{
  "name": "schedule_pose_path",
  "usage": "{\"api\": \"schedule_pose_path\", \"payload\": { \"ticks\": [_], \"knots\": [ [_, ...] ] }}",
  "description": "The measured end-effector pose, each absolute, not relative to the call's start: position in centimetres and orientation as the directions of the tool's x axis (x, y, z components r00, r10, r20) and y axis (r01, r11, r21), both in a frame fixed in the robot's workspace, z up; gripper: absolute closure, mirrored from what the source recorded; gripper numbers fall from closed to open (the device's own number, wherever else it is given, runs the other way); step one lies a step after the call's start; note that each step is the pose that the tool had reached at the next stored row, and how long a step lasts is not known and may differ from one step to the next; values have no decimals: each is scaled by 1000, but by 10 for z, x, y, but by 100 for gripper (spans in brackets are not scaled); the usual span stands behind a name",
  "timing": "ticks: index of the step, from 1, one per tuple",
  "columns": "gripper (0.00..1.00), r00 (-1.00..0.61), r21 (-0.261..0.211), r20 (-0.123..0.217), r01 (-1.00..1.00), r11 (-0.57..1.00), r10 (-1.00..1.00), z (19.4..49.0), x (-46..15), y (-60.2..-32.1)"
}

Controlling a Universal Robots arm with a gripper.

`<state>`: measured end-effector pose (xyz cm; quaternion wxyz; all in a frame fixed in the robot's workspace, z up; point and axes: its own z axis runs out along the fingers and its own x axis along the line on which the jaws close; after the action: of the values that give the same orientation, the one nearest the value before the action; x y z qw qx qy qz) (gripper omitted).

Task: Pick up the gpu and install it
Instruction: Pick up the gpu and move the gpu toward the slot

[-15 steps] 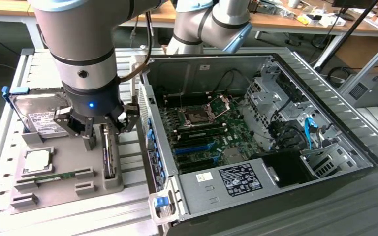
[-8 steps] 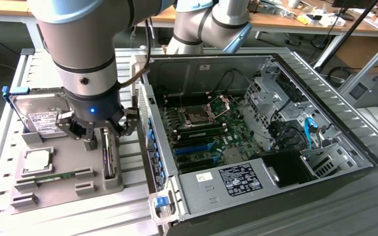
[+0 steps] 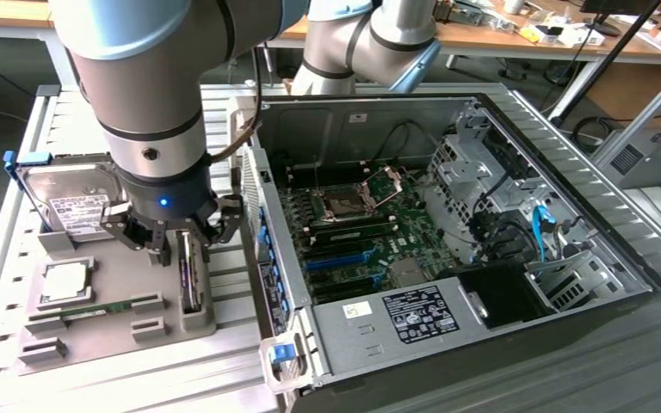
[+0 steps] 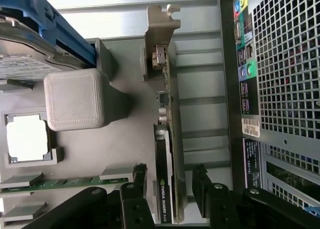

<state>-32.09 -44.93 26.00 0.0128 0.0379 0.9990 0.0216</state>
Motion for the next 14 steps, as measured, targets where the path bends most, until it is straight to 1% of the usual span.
{"api": "schedule_pose_path", "payload": {
  "ticks": [7, 14],
  "knots": [
    [50, -997, 44, -24, 75, 996, 76, 259, -321, -442],
    [50, -997, 44, -24, 75, 996, 76, 248, -323, -440]
  ]
}}
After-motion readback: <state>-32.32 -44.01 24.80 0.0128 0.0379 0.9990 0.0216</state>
